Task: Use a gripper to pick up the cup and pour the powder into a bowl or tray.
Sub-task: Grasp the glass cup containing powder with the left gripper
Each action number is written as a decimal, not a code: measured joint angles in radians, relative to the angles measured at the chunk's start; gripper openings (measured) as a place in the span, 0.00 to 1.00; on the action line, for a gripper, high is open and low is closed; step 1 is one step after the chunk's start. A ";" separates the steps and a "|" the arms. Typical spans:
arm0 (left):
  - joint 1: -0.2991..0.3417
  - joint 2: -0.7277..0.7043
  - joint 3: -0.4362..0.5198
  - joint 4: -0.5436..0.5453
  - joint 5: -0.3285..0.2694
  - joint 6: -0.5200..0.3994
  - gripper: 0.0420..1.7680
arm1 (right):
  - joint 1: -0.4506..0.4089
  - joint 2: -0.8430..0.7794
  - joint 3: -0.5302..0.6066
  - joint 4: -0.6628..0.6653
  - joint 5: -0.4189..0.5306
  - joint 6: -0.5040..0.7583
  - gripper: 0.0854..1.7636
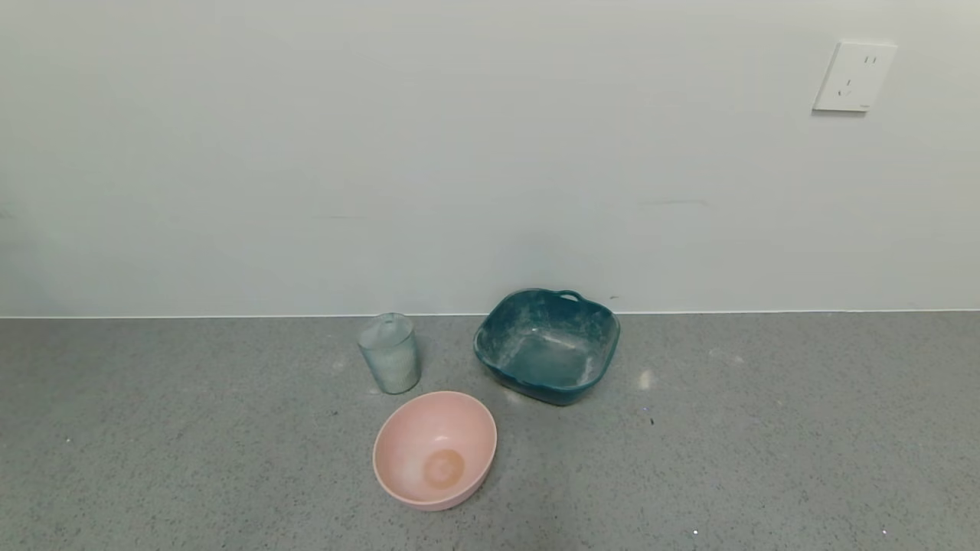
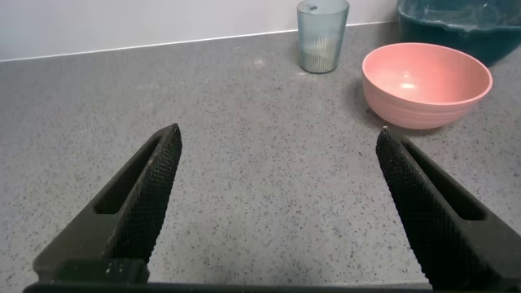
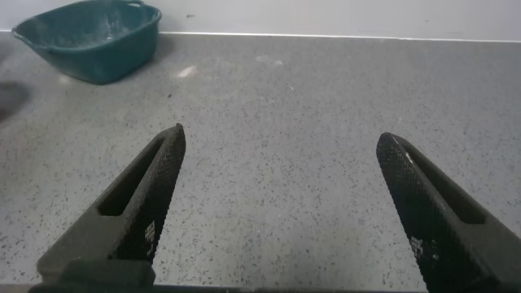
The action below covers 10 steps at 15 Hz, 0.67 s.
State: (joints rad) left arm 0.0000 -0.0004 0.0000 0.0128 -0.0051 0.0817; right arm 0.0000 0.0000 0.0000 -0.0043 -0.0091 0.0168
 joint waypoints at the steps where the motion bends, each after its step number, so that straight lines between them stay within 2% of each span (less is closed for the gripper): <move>1: 0.000 0.000 0.000 0.000 -0.001 -0.003 0.97 | 0.000 0.000 0.000 0.000 0.000 0.000 0.97; 7: 0.000 0.000 -0.001 0.001 0.001 -0.005 0.97 | 0.000 0.000 0.000 0.000 0.000 0.000 0.97; 10: 0.000 0.004 -0.032 0.009 -0.006 -0.003 0.97 | 0.000 0.000 0.000 0.000 0.000 0.000 0.97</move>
State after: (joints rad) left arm 0.0000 0.0032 -0.0317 0.0219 -0.0109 0.0783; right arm 0.0000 0.0000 0.0000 -0.0038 -0.0089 0.0168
